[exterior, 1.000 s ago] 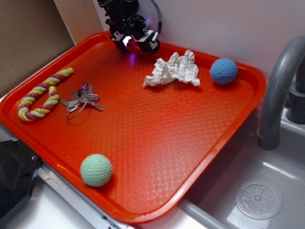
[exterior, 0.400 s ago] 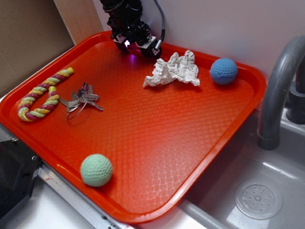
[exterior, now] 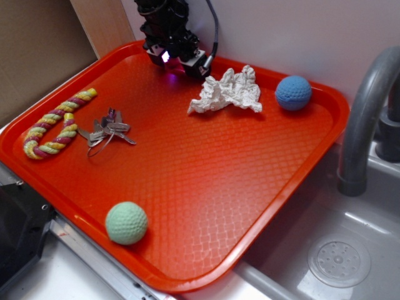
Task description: Grab the red paper.
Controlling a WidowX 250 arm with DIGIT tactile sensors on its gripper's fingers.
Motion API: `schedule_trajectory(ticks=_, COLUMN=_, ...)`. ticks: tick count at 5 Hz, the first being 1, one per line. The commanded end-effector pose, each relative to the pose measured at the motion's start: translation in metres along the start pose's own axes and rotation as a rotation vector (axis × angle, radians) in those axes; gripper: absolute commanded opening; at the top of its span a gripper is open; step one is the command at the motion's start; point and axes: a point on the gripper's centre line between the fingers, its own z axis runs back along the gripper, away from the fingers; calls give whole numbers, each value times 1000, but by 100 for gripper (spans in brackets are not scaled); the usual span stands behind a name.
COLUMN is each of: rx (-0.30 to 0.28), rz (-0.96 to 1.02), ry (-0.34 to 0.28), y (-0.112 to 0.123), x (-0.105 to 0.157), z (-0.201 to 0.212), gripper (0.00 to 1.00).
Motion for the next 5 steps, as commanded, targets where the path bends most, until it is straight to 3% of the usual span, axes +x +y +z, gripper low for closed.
schedule_trajectory(ticks=1, rx=43, rz=51, ry=-32, y=-5, x=-6, z=89, gripper=0)
schedule_trajectory(ticks=2, rx=56, rz=44, ry=-16, y=-20, x=-23, z=116, gripper=0)
schedule_trajectory(ticks=3, rx=1, rz=-4, ry=6, y=-44, x=-50, z=158, gripper=0)
schedule_trajectory(ticks=4, rx=-69, rz=-40, ry=67, y=-65, x=-78, z=199, gripper=0)
schedule_trajectory(ticks=5, rx=-196, rz=-105, ry=71, y=-69, x=-90, z=214, gripper=0)
